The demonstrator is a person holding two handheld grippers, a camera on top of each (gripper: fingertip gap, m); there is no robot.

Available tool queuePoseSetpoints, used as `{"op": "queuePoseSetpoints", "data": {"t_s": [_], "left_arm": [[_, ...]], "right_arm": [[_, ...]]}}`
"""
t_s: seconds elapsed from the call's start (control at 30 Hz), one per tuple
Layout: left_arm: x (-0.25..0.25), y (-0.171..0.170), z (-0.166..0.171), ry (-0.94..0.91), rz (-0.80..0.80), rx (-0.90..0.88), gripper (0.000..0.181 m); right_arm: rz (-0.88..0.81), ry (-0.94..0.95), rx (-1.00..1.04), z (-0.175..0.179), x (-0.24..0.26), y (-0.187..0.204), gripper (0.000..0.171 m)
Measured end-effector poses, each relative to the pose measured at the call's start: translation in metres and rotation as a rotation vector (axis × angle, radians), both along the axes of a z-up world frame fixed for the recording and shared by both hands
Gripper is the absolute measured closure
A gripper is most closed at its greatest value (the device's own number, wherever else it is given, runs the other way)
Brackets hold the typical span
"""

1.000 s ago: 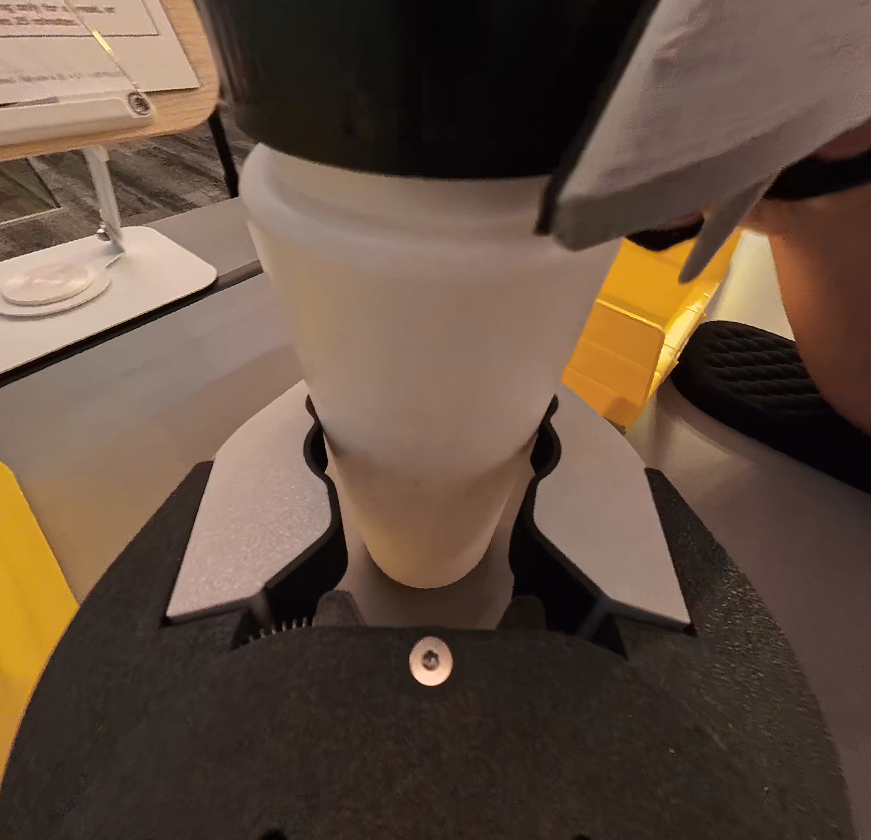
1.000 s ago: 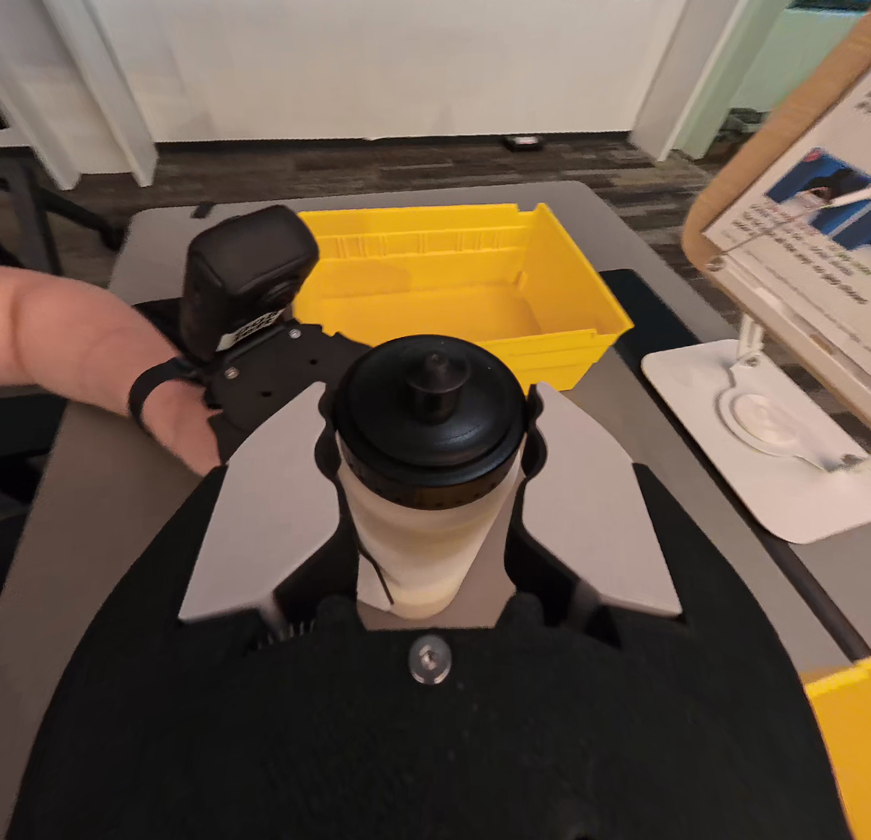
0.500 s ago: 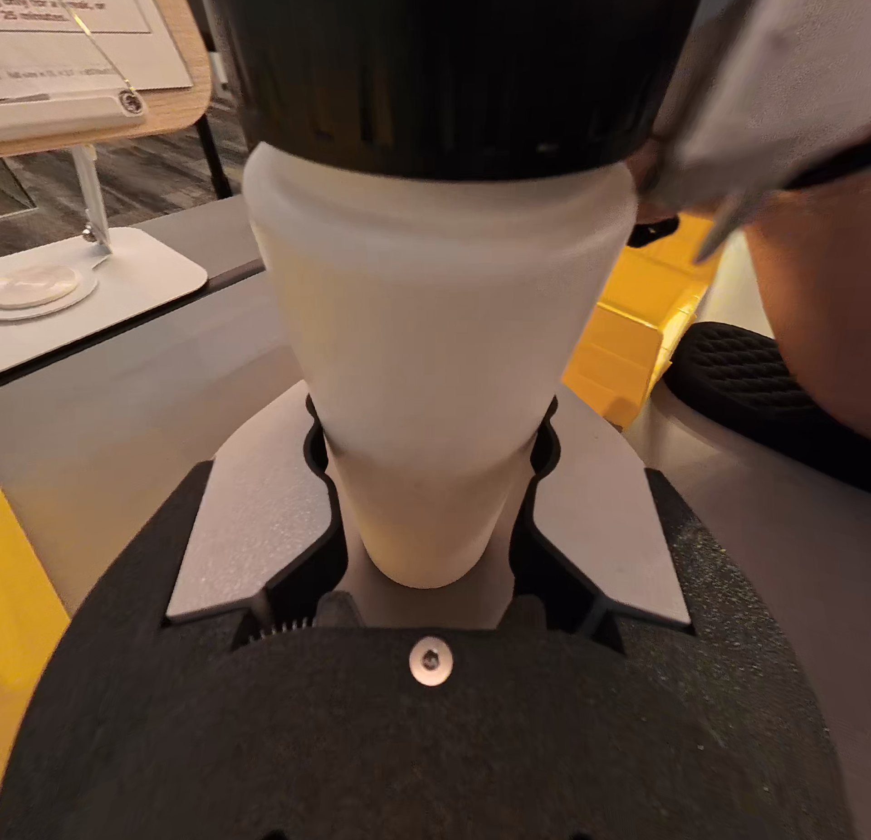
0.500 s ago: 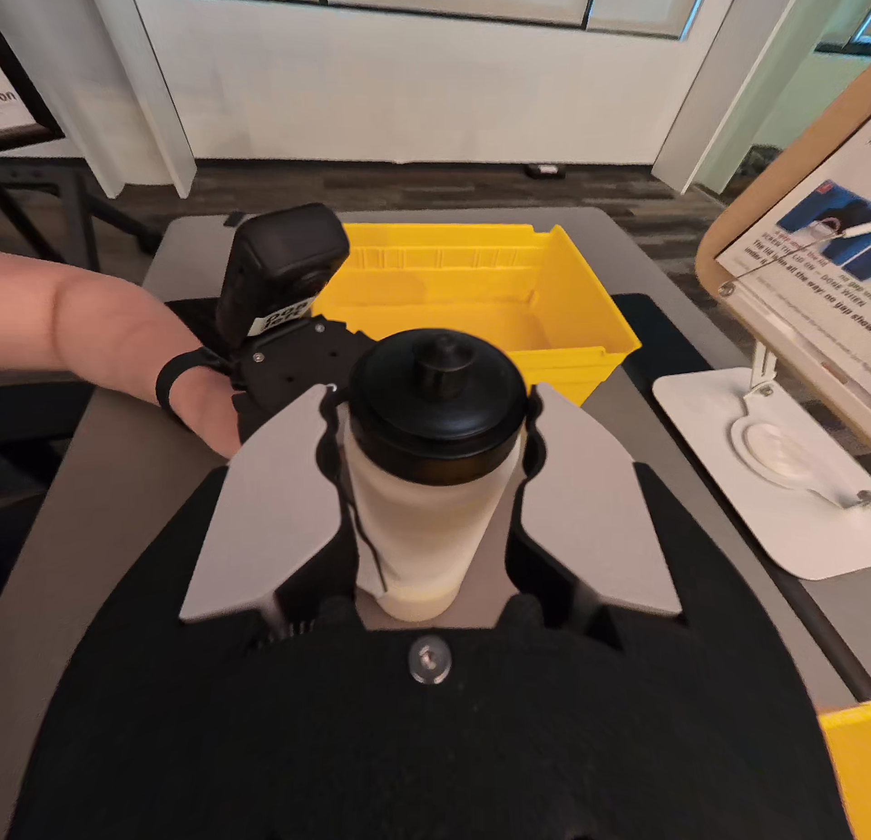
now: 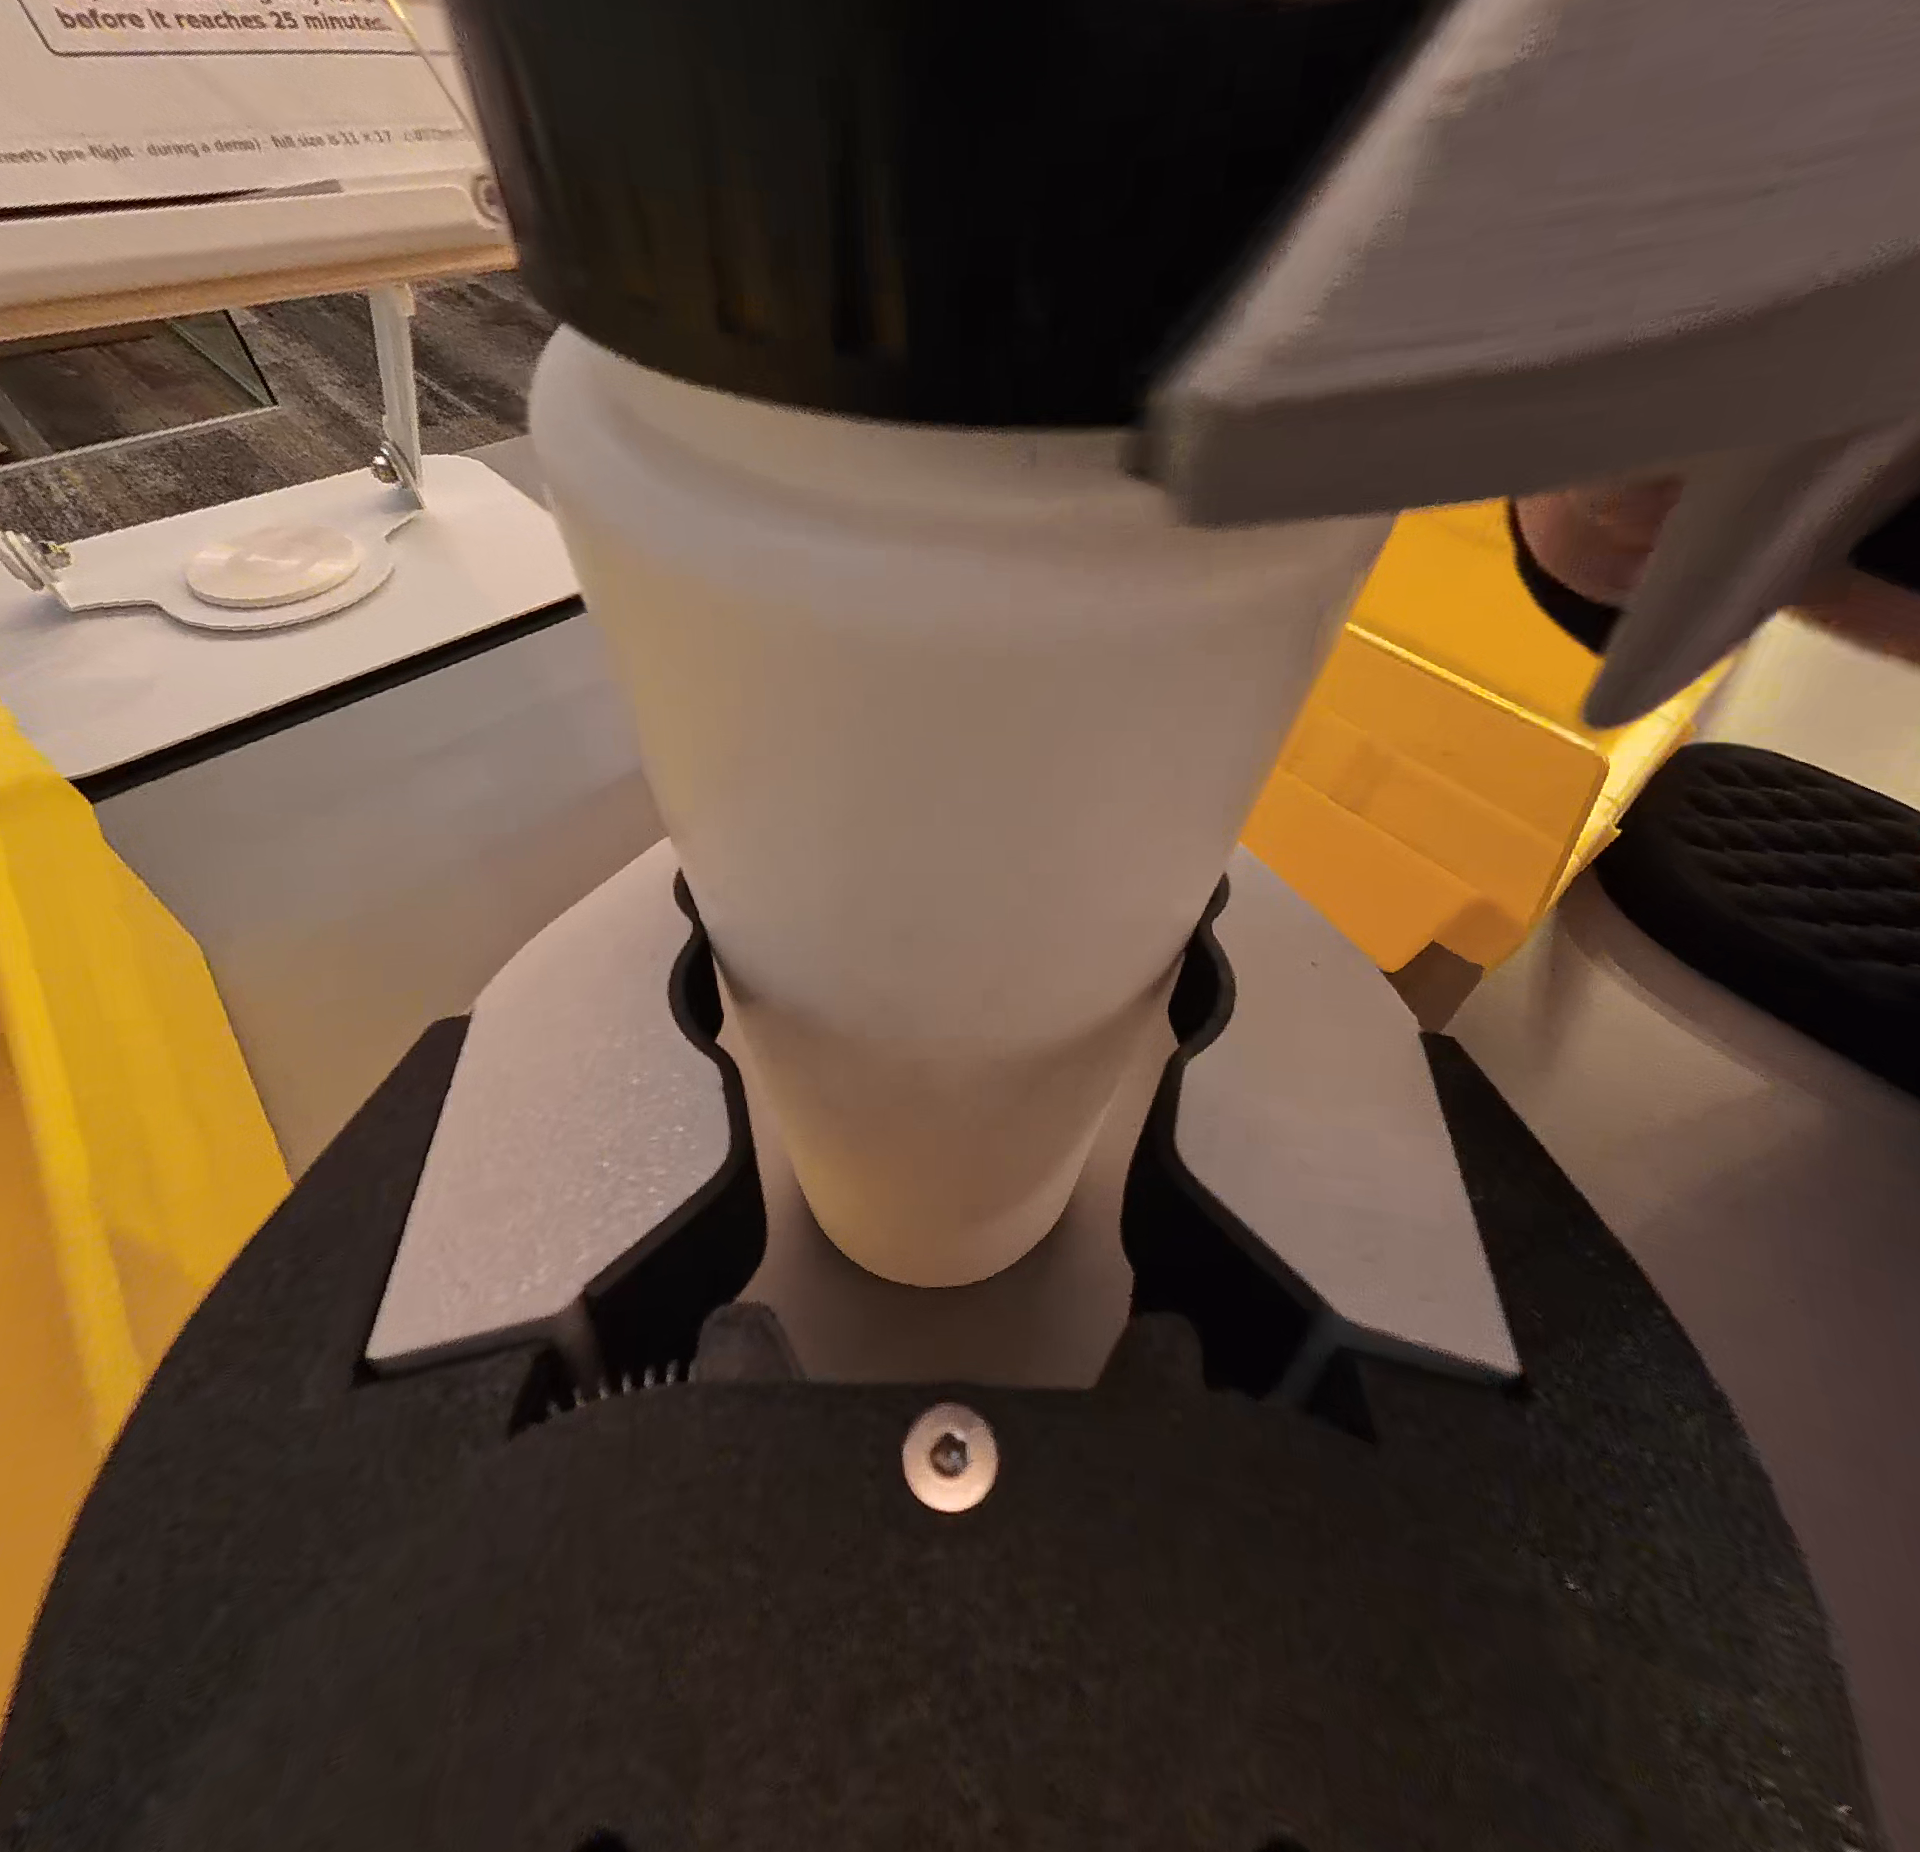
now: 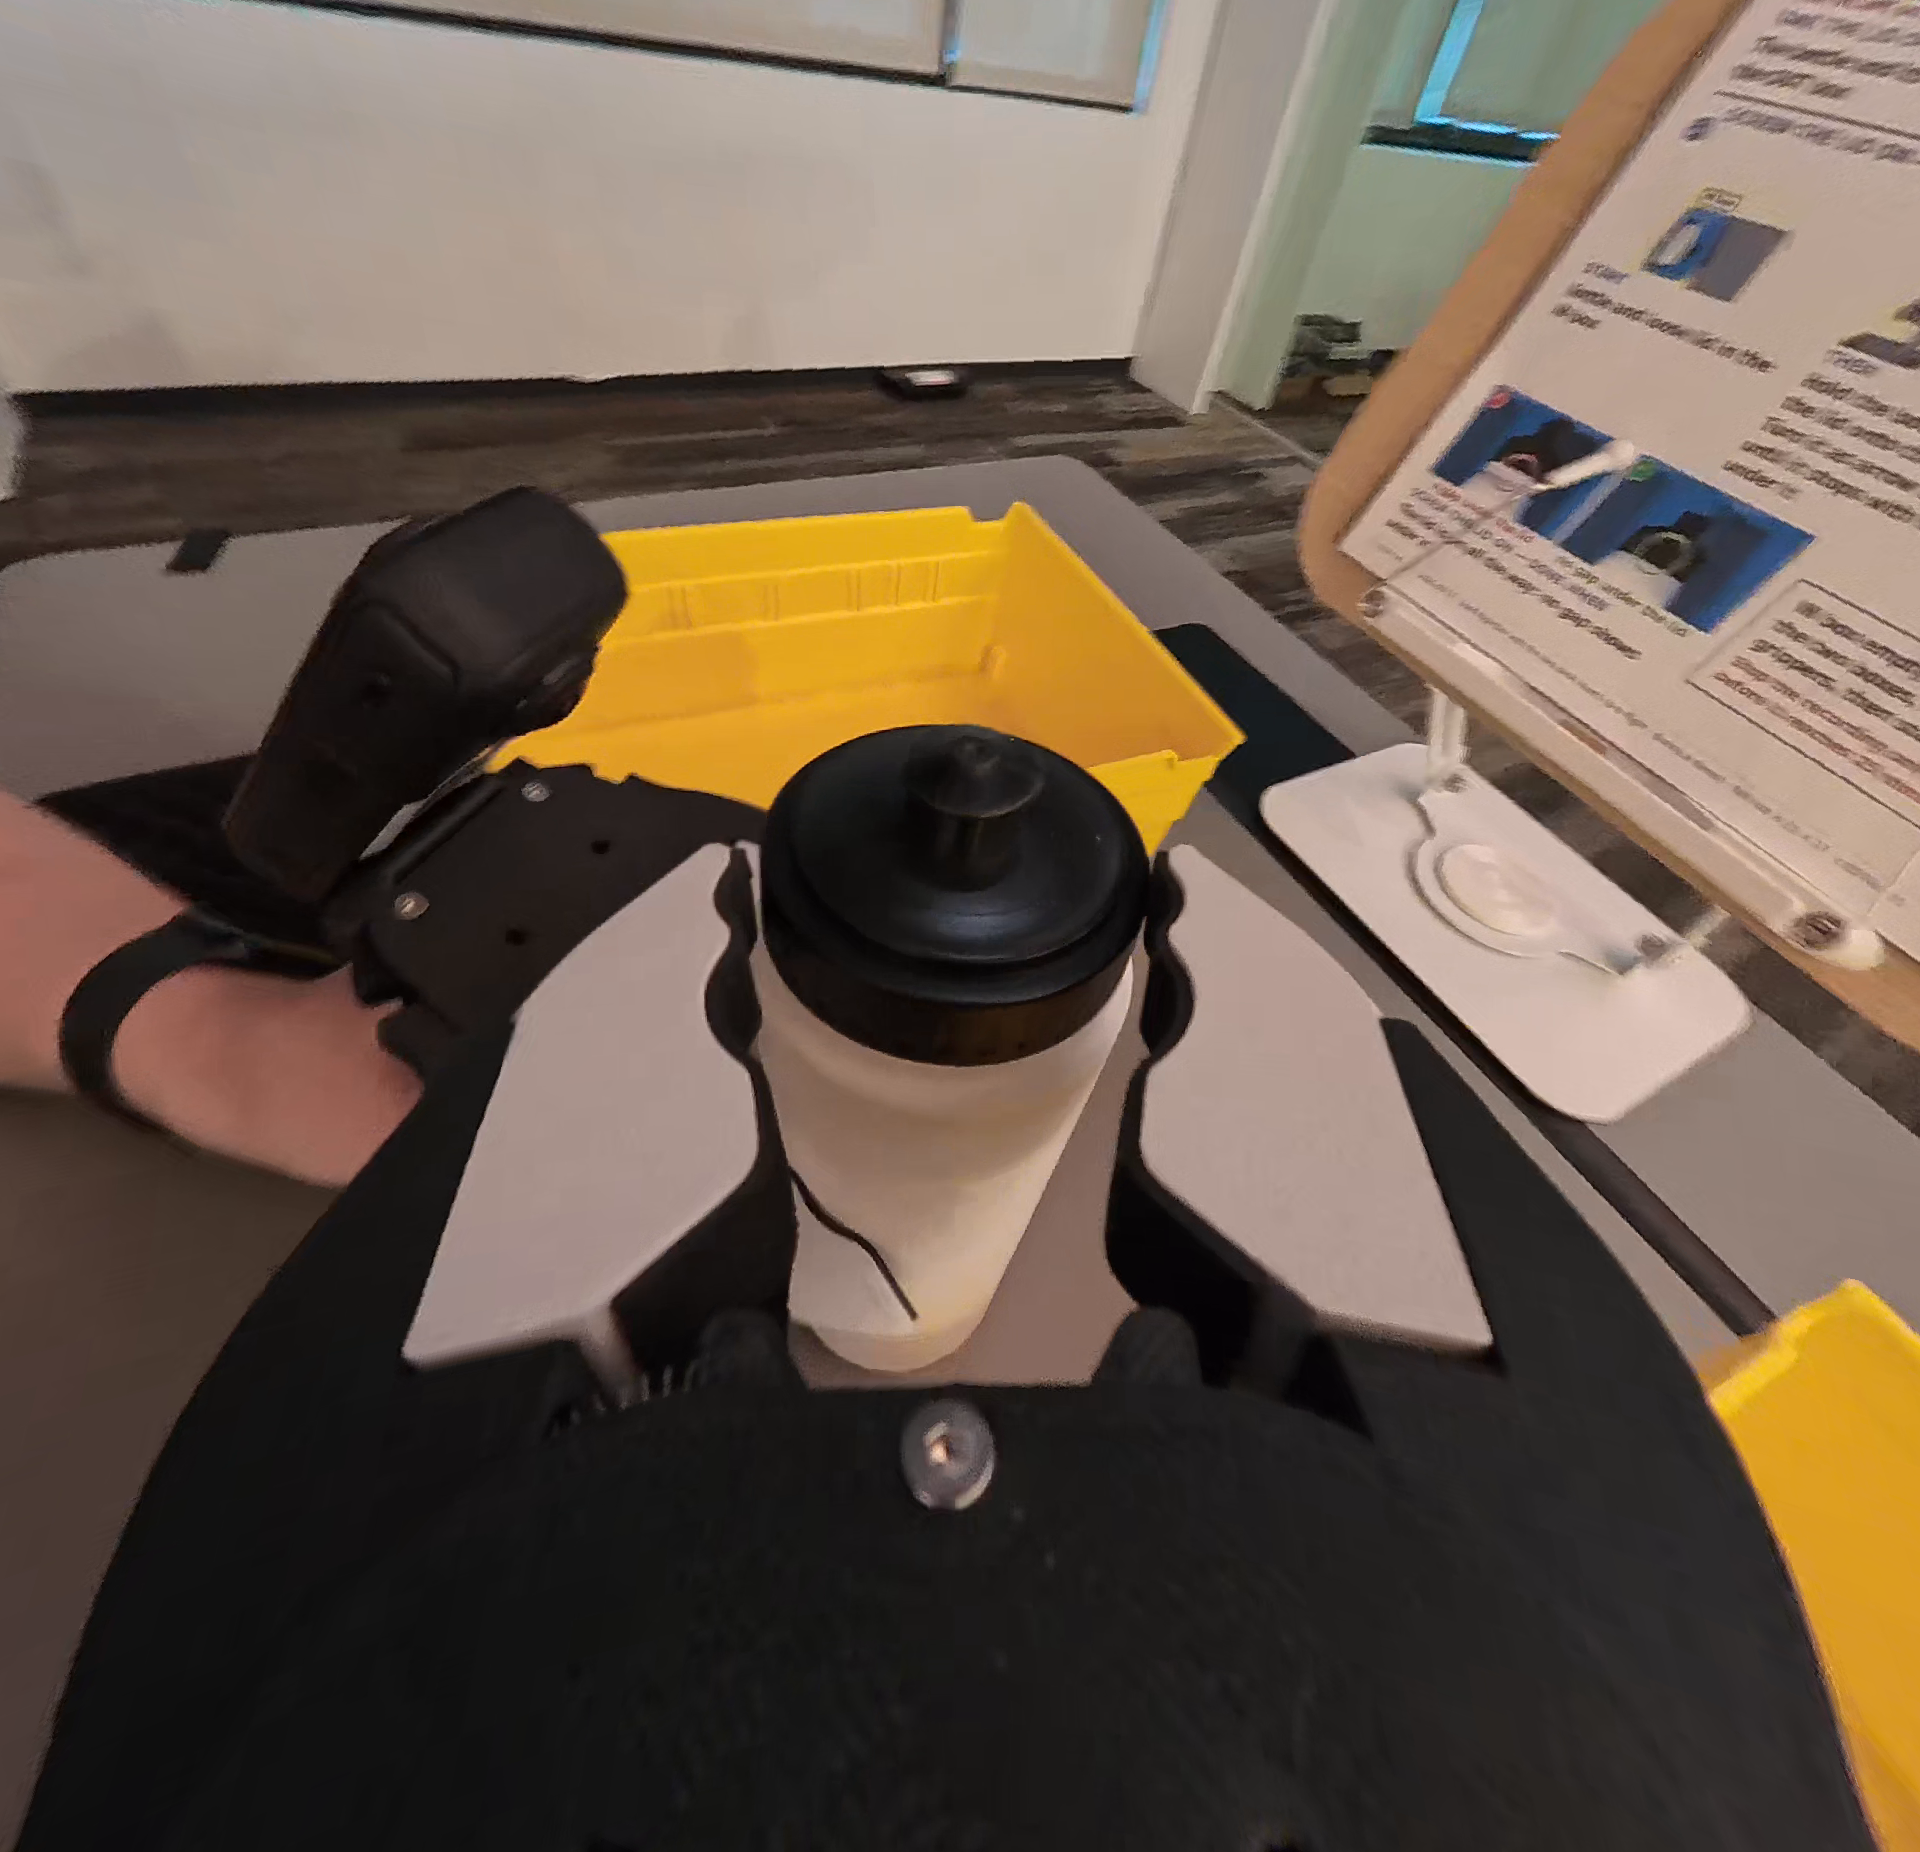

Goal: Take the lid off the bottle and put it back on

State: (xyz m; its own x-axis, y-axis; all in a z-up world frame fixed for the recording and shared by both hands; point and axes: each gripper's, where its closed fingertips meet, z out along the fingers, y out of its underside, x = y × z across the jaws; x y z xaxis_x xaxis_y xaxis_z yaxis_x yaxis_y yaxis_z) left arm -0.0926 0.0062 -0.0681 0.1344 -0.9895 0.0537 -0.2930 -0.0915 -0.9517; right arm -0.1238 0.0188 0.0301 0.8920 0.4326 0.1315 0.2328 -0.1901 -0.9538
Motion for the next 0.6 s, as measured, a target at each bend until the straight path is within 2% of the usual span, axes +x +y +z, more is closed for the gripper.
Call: {"op": "queuePoseSetpoints", "data": {"t_s": [0.1,0.3,0.43,0.6], "left_arm": [[0.003,-0.006,0.0,-0.002,-0.046,0.015,0.095],[0.01,-0.032,0.001,-0.035,-0.201,0.011,0.095],[0.009,-0.025,0.0,-0.025,-0.134,0.017,0.095],[0.003,-0.009,0.0,-0.008,-0.026,0.022,0.095]], "right_arm": [[0.178,0.035,-0.05,0.0,0.001,-0.009,0.09],[0.326,0.055,-0.063,0.0,-0.002,-0.02,0.093],[0.215,0.025,-0.066,-0.001,0.0,-0.013,0.094],[-0.084,0.076,0.049,0.003,0.001,0.004,0.094]]}}
